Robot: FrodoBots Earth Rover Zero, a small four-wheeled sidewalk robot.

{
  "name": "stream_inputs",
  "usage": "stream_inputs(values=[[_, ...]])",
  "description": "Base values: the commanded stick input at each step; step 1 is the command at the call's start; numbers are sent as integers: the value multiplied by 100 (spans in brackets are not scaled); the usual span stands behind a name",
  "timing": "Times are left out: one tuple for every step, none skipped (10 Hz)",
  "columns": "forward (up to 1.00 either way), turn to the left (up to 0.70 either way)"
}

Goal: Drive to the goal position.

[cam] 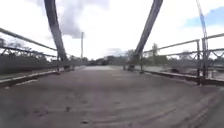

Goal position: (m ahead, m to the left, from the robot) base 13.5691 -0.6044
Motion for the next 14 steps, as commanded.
stream_inputs(values=[[100,0],[100,0],[100,0],[100,0],[100,0],[100,0],[100,0],[100,0],[100,0],[100,0],[100,0],[100,0],[100,0],[100,0]])
